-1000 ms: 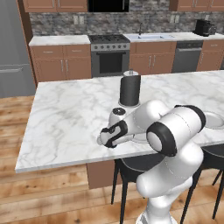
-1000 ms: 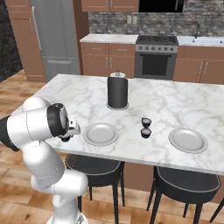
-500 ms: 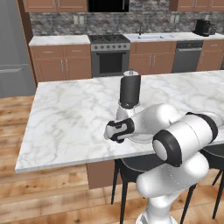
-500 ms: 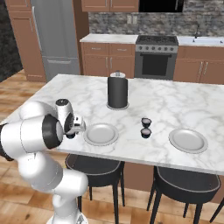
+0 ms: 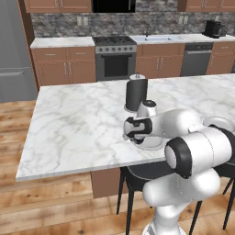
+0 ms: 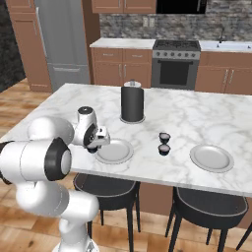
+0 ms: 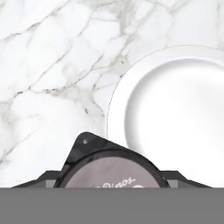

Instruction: Place two yogurt containers on each plate.

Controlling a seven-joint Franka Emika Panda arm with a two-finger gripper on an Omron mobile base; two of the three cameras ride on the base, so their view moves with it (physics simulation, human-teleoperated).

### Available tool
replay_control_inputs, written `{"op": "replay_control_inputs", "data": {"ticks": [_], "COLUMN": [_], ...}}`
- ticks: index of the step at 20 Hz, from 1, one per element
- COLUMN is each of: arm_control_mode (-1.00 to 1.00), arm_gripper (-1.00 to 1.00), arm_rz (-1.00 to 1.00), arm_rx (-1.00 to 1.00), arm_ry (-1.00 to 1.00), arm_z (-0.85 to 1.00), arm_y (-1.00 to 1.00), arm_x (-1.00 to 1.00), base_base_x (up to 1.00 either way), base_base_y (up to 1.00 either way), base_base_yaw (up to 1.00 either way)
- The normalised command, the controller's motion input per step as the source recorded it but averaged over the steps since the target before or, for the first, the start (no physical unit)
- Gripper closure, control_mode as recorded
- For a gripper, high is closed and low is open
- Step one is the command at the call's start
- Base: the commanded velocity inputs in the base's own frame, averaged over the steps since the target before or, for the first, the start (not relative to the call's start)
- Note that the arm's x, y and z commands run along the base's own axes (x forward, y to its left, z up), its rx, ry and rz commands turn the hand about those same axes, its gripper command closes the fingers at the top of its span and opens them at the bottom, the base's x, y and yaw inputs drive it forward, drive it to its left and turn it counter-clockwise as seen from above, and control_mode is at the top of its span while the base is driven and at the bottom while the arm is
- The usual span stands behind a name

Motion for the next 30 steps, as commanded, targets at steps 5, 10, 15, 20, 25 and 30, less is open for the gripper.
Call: {"op": "replay_control_inputs", "data": {"ticks": [5,10,15,20,25,30], "arm_control_mode": [-1.00,-1.00,-1.00,-1.00,-1.00,-1.00], "arm_gripper": [1.00,1.00,1.00,1.00,1.00,-1.00], "arm_rz": [-0.05,-0.02,-0.05,-0.08,-0.06,-0.01], "arm_rx": [-0.01,0.00,0.01,0.00,0.01,0.04], "arm_ry": [0.00,0.00,0.02,0.08,0.01,0.02], "arm_z": [-0.01,-0.05,-0.17,-0.22,-0.14,-0.02], "arm_y": [-0.50,-0.21,0.00,0.00,-0.01,-0.01], "arm_x": [0.28,0.30,0.18,0.00,0.07,0.02], "base_base_x": [0.00,0.00,0.00,0.00,0.00,0.00], "base_base_y": [0.00,0.00,0.00,0.00,0.00,0.00], "base_base_yaw": [0.00,0.00,0.00,0.00,0.00,0.00]}}
